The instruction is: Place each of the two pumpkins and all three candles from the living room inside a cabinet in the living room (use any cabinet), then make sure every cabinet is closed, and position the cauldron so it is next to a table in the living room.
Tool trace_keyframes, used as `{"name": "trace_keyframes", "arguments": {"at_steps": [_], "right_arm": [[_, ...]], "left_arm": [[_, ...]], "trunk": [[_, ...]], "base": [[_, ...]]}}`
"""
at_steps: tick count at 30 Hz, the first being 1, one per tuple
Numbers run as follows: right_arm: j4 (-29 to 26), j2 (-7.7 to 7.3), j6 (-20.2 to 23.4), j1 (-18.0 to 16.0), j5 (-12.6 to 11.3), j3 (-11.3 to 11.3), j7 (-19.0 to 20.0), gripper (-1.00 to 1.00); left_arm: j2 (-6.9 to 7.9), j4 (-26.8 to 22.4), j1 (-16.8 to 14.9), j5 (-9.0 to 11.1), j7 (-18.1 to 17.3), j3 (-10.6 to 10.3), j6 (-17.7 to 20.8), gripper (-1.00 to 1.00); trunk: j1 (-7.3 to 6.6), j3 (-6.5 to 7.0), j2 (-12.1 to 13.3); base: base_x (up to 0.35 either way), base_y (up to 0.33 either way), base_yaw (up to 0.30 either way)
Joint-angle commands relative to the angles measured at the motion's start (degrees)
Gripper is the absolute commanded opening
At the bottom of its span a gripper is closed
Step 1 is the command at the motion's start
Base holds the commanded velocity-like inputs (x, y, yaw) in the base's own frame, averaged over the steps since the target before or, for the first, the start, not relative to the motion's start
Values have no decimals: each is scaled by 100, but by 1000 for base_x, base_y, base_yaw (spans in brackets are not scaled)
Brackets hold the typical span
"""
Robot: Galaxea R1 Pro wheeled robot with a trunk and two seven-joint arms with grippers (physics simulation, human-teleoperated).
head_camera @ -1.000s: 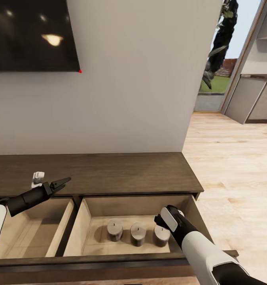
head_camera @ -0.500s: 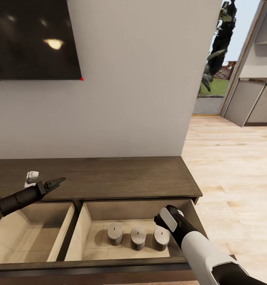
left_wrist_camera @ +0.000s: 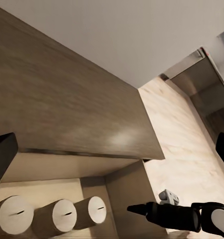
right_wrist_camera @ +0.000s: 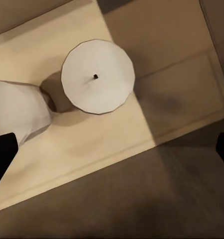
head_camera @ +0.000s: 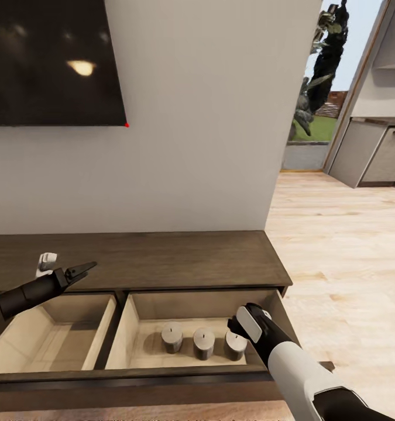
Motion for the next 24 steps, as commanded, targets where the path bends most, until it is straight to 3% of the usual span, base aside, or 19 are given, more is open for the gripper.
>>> {"name": "trace_keyframes", "arguments": {"at_steps": [1,9,19,24], "right_arm": [[-8,-5,16,-2,-55,43,-48,100],[-8,-13,-4,-2,-55,45,-48,100],[0,-14,-380,6,-51,72,-39,100],[0,-14,-391,6,-47,77,-39,100]], "left_arm": [[0,0,-4,-30,-36,7,22,100],[0,0,-4,-35,-36,7,22,100],[0,2,-4,-35,-36,7,22,100],[0,0,-4,-35,-36,6,22,100]], "trunk": [[-25,13,39],[-200,157,360],[-420,336,761],[-530,426,962]], "base": [[-50,0,0],[-11,0,0],[0,0,0],[-190,0,0]]}}
